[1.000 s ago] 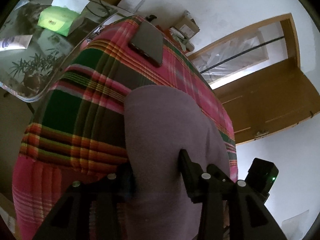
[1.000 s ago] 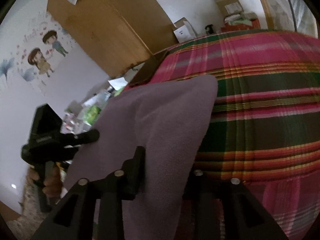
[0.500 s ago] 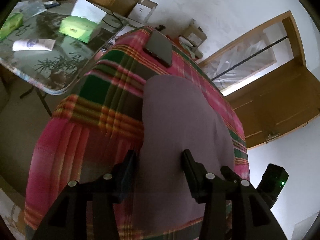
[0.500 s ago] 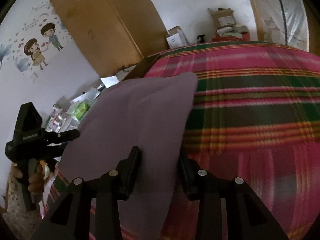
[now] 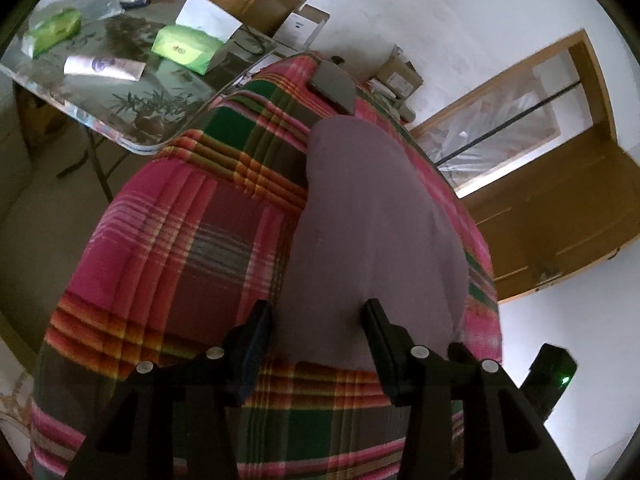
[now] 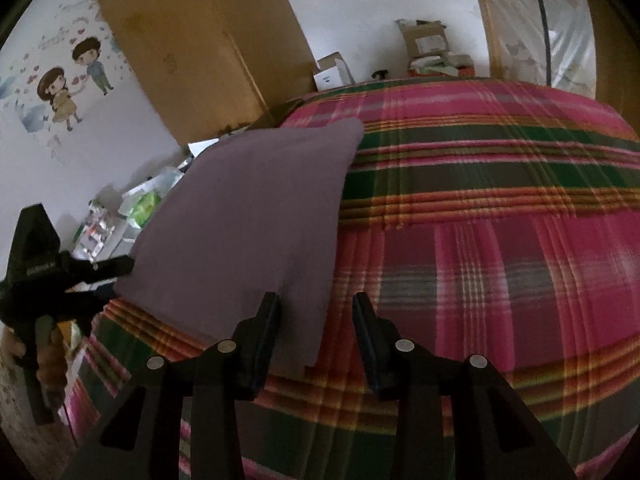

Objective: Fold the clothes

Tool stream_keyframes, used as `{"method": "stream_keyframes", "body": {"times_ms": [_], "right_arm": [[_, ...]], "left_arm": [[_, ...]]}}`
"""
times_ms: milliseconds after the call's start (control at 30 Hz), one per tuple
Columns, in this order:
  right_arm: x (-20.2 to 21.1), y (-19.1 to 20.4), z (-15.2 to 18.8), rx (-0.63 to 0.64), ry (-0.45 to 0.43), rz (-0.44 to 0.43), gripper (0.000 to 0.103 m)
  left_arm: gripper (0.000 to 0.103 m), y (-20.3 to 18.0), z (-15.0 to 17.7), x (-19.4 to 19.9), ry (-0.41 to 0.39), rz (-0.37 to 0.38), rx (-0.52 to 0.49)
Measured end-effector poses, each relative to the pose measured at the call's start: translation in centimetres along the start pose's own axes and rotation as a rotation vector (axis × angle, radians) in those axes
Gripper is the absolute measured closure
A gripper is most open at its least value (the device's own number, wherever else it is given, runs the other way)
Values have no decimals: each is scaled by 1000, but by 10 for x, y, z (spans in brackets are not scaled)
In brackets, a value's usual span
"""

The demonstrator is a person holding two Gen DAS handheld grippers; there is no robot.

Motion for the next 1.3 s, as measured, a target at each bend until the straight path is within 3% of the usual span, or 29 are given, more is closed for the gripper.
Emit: {"method": "stream_keyframes", "body": {"times_ms": [267, 400, 767, 1300], "right_arm": [[21, 21, 16, 19, -16, 13, 64], [25, 38, 28, 79, -12, 34, 64], [29, 43, 41, 64, 6, 28, 64], [19, 42, 55, 114, 41, 127, 64]], "left_arm": [[57, -22, 28, 15, -63, -139, -131], [57, -30, 42, 12, -54, -147, -143], [57, -44, 64, 11, -52, -184, -191], [57, -43, 73, -4, -91, -339, -279]]}}
Point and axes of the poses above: each gripper's, at about its wrist camera, not at the fingertips, and x roughly against the way its jaws point, y to its left, z to its underside, the point moved 10 cm from there along -x, roughly the way its jaws point, and after that the axes turned 2 degrees about -z, right-handed, at the moved point
